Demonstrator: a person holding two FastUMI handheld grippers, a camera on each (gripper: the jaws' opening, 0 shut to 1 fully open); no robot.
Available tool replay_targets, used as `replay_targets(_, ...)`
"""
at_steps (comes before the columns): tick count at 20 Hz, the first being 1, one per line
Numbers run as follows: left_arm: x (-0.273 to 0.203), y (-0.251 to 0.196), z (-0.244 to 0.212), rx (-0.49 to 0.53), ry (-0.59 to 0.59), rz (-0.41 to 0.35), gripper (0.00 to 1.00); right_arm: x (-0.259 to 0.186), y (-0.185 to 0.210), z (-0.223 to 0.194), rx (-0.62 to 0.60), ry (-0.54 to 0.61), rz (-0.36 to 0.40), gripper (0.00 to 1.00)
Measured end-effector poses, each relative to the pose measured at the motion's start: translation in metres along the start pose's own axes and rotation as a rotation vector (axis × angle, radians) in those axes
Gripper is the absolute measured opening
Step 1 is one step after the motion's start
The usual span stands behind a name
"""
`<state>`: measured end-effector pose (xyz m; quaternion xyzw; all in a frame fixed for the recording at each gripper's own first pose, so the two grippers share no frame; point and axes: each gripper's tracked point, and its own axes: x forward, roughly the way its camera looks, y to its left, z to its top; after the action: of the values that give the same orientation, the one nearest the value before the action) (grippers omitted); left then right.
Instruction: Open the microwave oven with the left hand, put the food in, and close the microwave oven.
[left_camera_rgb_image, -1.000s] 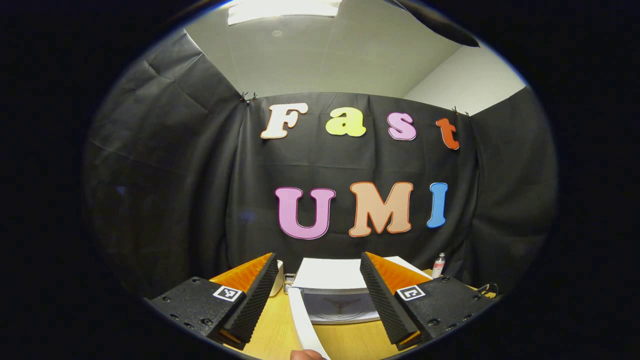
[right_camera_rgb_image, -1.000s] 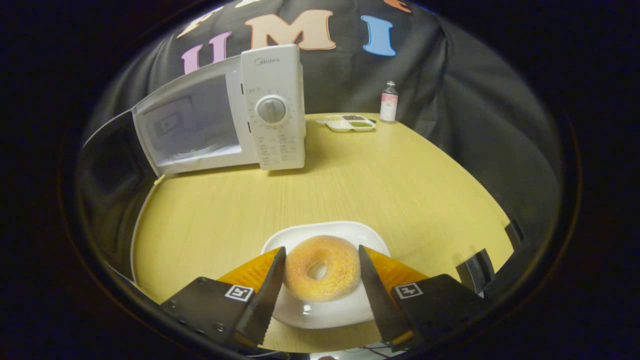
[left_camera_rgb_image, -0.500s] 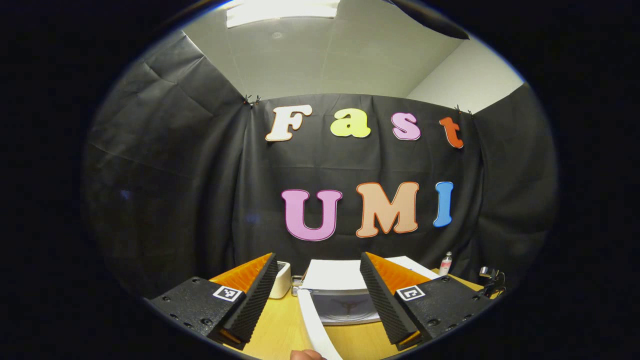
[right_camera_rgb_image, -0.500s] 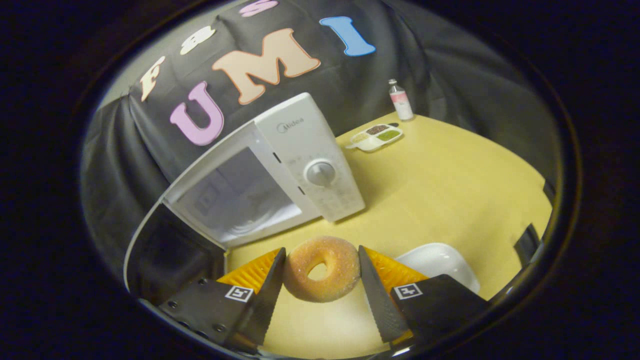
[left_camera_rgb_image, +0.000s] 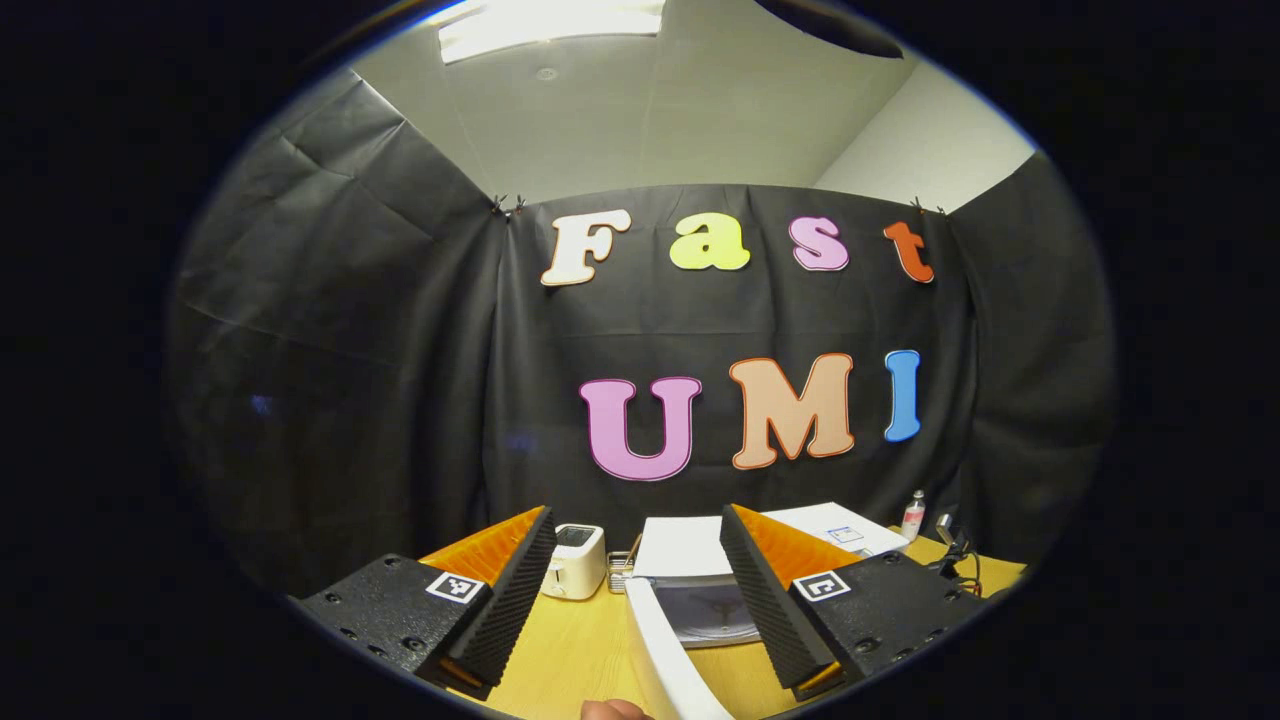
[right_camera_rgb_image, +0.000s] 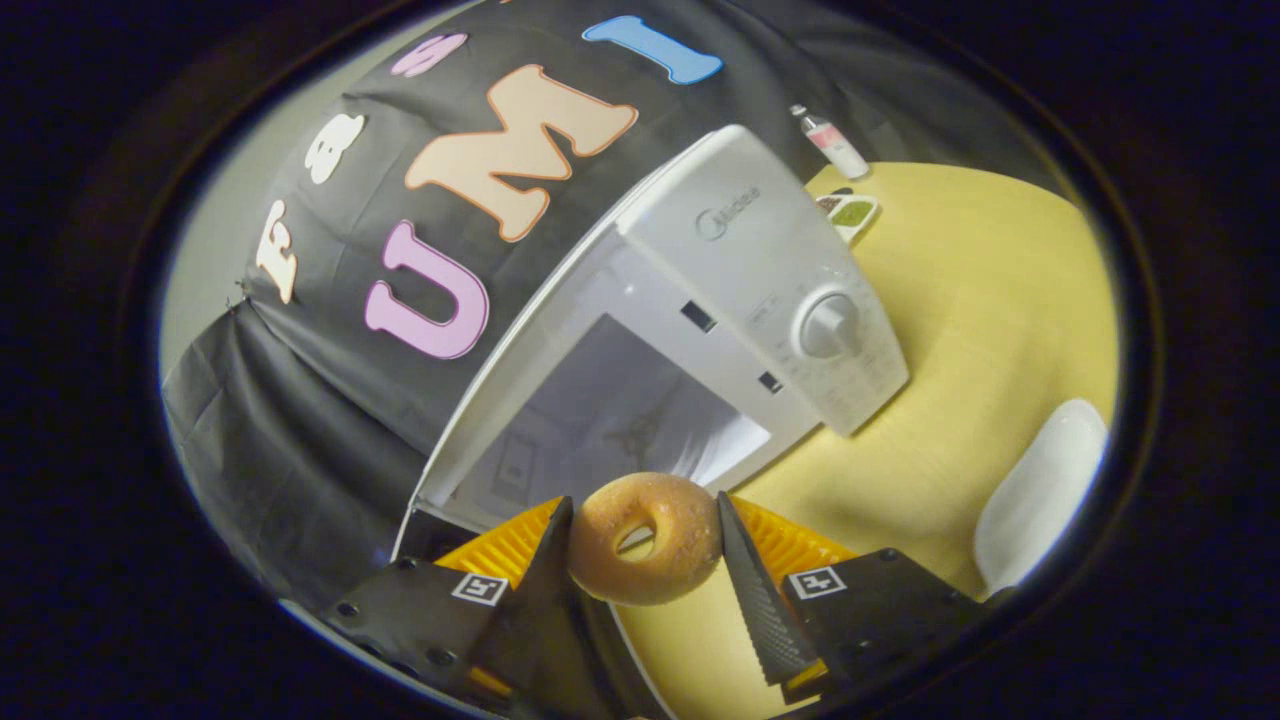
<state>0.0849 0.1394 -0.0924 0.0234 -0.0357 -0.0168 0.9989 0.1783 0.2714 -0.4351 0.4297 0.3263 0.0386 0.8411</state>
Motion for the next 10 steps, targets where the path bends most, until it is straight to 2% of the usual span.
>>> replay_targets(5,-0.002,0.016,-0.010,0.005,0.027,0.010,0.96,0.036,0.014,-0.010,0.181,-0.036,-0.004,0.80)
replay_targets(10,0.005,0.024,-0.019,0.025,0.052,-0.004,0.96,0.068,0.023,-0.007,0.276,-0.110,-0.026,0.80)
